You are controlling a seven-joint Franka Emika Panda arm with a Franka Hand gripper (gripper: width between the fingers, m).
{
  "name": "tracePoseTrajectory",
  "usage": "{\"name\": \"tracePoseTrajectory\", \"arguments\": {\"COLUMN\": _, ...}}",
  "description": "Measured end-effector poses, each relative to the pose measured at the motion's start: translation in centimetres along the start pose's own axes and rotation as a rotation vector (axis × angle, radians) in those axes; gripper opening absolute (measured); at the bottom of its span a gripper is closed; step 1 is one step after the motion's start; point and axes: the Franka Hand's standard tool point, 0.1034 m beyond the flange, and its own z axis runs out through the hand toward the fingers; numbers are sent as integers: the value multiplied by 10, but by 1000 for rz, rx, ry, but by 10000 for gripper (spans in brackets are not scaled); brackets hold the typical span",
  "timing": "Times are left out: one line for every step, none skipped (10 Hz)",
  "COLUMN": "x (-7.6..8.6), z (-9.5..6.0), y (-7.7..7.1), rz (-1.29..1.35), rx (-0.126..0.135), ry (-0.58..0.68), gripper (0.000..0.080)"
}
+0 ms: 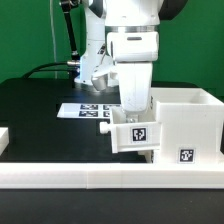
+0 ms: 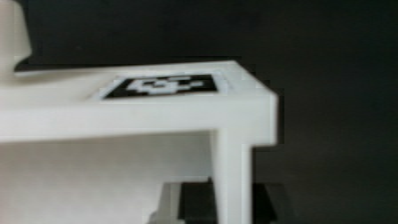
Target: Assemble drawer
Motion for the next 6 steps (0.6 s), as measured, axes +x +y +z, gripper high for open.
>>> {"name": "tracePoseTrajectory", "arguments": {"x": 0, "z": 0, "y": 0, "rz": -6, "rx": 0, "ry": -1, "gripper": 87}}
{"name": "tracePoseTrajectory", "arguments": {"x": 0, "z": 0, "y": 0, "rz": -5, "rx": 1, "ry": -1, "gripper": 87}}
{"name": "tracePoseTrajectory", "arguments": {"x": -1, "z": 0, "y": 0, "rz": -5, "rx": 0, "ry": -1, "gripper": 278}}
{"name": "tracePoseTrajectory", "arguments": {"x": -1, "z": -2, "y": 1, "rz": -5, "rx": -1, "ry": -3, "gripper": 278}}
{"name": "tracePoseTrajectory", "arguments": {"x": 0, "z": -6, "y": 1, "rz": -7, "rx": 3, "ry": -6, "gripper": 476}}
{"name": "tracePoseTrajectory", "arguments": {"x": 1, "z": -11, "y": 2, "rz": -10, "rx": 2, "ry": -9, "gripper": 591}}
